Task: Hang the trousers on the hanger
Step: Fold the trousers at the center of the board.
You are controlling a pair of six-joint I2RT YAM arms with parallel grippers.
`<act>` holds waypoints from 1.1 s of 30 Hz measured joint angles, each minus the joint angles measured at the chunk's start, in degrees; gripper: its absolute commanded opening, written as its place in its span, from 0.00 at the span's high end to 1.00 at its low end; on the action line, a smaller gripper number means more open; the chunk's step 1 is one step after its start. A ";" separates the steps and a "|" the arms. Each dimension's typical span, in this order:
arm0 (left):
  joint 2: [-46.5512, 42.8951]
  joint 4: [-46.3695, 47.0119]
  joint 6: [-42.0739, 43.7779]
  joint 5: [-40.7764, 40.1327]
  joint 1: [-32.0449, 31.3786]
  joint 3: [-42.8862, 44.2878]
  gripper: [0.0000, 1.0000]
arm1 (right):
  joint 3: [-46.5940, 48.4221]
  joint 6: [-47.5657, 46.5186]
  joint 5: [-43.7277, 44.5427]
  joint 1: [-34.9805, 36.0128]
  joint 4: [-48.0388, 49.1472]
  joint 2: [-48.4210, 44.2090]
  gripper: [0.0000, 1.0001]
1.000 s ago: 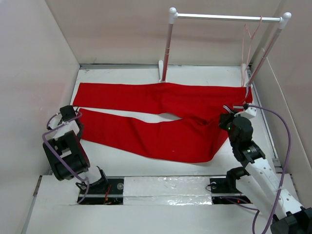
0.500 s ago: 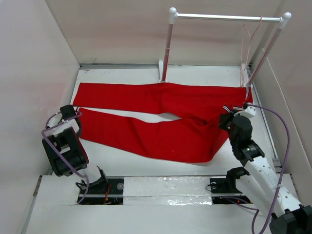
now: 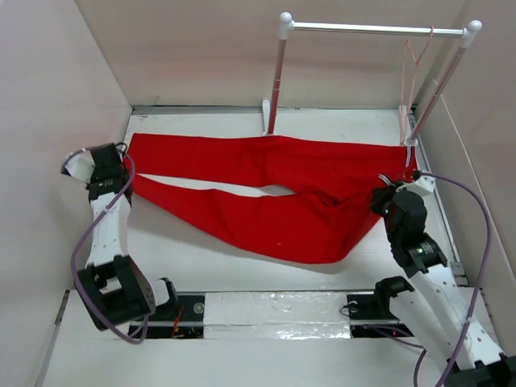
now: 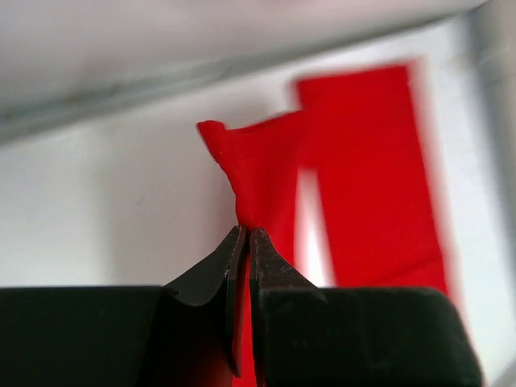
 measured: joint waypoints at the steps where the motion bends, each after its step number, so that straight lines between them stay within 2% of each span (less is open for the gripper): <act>1: -1.92 0.15 0.50 -0.13 -0.04 2.03 1.00 | 1.11 -0.11 0.63 -0.09 -0.79 -1.11 1.00; 6: -5.81 0.48 2.71 -2.54 0.39 12.13 1.00 | 8.28 -0.68 7.50 -0.52 -8.50 -7.19 1.00; 10: -4.31 0.20 3.52 -2.43 1.70 12.57 1.00 | 13.35 -0.39 12.68 -0.52 -13.38 -11.13 1.00; 14: -0.22 0.20 3.56 -2.21 2.01 12.15 1.00 | 12.92 1.14 17.51 -0.55 -15.78 -14.32 0.99; 17: 3.72 -0.15 3.56 -2.14 1.68 12.33 1.00 | 11.45 2.91 21.73 -1.07 -17.14 -12.17 0.99; 21: 7.39 -0.74 4.15 -2.80 0.15 13.35 1.00 | 12.07 3.58 24.48 -4.94 -16.83 -3.39 0.98; 25: 8.70 -0.63 4.83 -3.30 -1.57 17.09 1.00 | 14.97 3.10 21.62 -13.60 -13.29 6.38 1.00; 33: 13.64 1.75 6.32 -6.49 -4.48 24.13 1.00 | 17.25 2.73 3.17 -34.88 -4.46 21.70 1.00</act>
